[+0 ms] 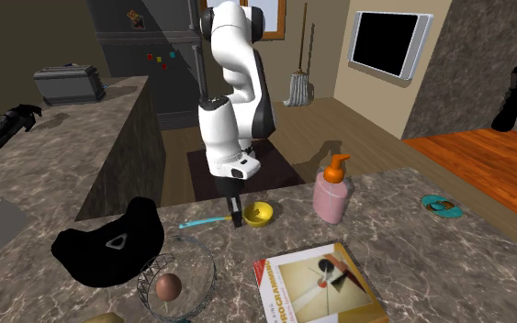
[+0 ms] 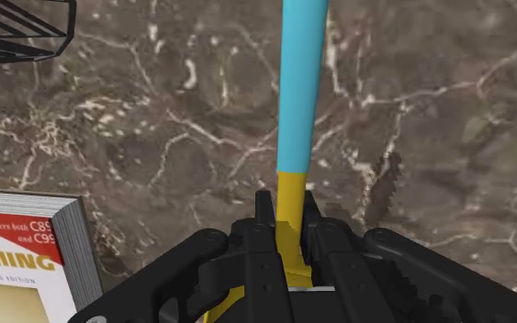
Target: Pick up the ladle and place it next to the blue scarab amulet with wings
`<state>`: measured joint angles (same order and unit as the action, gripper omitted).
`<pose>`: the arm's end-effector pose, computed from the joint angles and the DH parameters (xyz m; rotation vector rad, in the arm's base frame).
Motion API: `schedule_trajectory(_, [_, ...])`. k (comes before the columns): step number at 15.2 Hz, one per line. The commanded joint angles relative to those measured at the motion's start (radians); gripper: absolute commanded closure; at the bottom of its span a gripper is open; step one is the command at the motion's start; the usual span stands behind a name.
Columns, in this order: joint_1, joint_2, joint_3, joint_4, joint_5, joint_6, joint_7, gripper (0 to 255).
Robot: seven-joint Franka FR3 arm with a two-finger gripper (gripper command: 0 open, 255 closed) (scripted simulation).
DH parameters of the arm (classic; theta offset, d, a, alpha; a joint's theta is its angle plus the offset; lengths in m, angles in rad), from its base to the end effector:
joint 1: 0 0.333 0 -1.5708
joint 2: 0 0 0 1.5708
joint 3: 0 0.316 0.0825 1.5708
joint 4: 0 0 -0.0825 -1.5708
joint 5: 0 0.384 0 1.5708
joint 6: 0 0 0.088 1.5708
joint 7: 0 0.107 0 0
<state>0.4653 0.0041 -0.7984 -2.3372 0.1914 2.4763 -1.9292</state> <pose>0.4897 -0.1700 0.3468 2.2873 2.0338 0.2627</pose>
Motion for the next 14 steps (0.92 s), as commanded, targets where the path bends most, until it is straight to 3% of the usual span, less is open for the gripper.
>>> schedule_trajectory(1, [0.000, -0.029, -0.001, 0.007, -0.039, -0.024, 0.030, 255])
schedule_trajectory(14, [-0.018, -0.159, 0.030, 0.089, -0.184, -0.194, 0.149, 255])
